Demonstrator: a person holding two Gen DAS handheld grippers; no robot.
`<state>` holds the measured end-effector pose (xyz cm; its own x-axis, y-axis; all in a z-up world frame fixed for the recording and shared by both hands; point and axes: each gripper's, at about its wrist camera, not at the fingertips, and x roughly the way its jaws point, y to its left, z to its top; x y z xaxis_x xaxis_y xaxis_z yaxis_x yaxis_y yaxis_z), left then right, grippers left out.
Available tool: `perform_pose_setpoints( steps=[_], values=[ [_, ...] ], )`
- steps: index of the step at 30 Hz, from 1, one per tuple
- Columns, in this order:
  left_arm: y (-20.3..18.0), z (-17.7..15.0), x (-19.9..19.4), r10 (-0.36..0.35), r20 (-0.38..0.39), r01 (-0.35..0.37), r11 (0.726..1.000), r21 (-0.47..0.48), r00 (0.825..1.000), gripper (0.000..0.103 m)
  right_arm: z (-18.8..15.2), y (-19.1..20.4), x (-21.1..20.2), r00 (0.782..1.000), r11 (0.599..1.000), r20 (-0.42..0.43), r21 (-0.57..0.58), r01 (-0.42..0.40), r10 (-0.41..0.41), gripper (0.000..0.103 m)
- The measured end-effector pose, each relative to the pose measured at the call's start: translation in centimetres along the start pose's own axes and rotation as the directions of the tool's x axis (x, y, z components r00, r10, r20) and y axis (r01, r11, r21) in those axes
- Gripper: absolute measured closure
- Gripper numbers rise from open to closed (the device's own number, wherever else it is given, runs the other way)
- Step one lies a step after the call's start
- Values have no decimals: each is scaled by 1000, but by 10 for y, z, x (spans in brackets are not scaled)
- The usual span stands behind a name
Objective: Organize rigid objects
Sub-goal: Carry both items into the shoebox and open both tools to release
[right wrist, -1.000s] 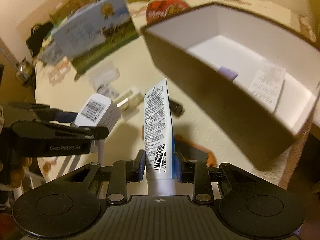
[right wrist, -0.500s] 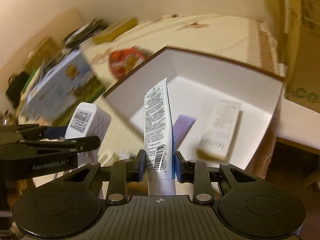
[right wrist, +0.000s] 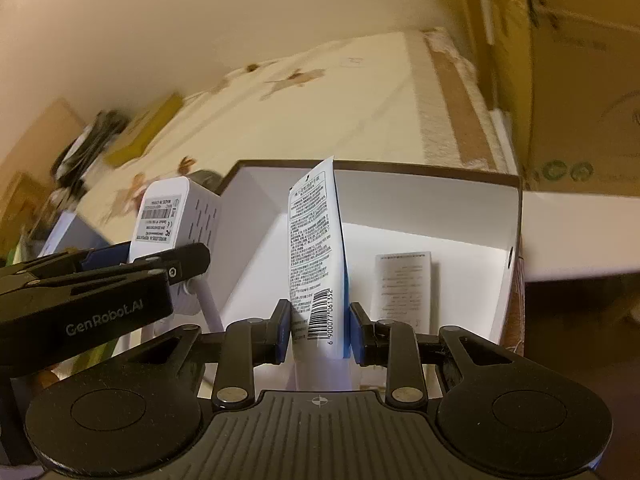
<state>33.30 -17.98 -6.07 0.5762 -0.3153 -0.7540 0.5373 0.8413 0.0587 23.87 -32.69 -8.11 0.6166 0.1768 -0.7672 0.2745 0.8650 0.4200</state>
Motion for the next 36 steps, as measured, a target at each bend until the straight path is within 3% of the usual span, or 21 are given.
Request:
perform_pose_setpoints(
  steps=[13,18,25,36],
  values=[
    [1,-6,68,9,-87,-1,996,94,996,52,-6,-15,53,994,988,-90,134,75,-63,75],
    [11,-14,75,24,-134,-18,999,48,991,50,-4,-15,60,991,989,-114,116,88,-75,71],
    [25,-31,59,33,-145,-33,999,1,989,50,-15,-7,50,990,994,-101,30,101,-97,57],
    [37,-52,12,34,-124,-46,994,-98,992,50,-23,-1,30,995,998,-73,-6,70,-70,55]
  ],
)
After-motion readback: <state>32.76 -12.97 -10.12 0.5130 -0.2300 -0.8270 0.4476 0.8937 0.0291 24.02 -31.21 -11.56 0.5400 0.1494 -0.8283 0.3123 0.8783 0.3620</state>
